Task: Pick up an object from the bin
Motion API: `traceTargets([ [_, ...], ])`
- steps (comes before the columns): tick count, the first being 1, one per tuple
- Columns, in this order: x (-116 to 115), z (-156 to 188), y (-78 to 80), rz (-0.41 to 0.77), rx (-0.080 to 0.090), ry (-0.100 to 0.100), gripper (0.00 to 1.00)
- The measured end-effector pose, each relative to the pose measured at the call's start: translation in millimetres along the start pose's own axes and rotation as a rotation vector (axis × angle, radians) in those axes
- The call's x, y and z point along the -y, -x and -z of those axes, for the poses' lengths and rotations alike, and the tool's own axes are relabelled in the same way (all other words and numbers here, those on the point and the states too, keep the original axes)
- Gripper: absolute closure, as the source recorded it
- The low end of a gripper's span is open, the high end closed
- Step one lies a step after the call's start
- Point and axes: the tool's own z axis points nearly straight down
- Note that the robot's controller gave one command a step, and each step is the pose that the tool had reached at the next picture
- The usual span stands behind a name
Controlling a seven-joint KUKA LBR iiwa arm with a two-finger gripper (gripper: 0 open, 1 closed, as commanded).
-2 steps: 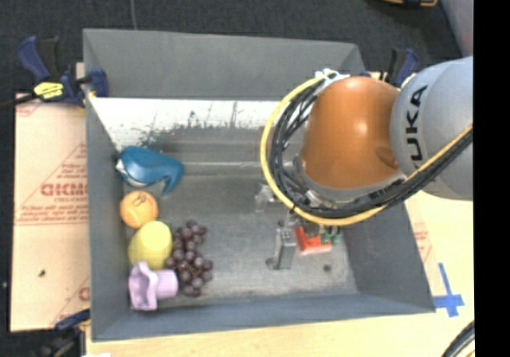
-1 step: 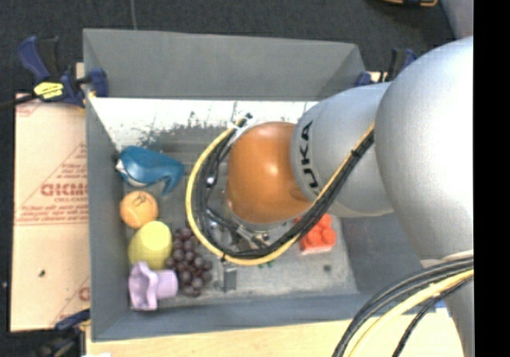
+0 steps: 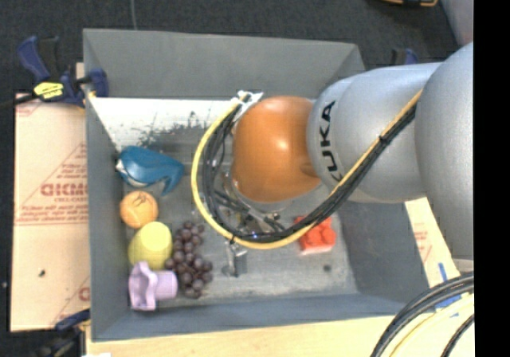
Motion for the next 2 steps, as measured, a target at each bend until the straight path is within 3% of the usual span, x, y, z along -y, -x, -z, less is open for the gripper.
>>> traceTargets([
  [1,-49,-40,-21.3,0.426,0.0,0.001,0.0],
  [2,-27,-73,16.9,0.455,0.004,-0.005,0.0],
])
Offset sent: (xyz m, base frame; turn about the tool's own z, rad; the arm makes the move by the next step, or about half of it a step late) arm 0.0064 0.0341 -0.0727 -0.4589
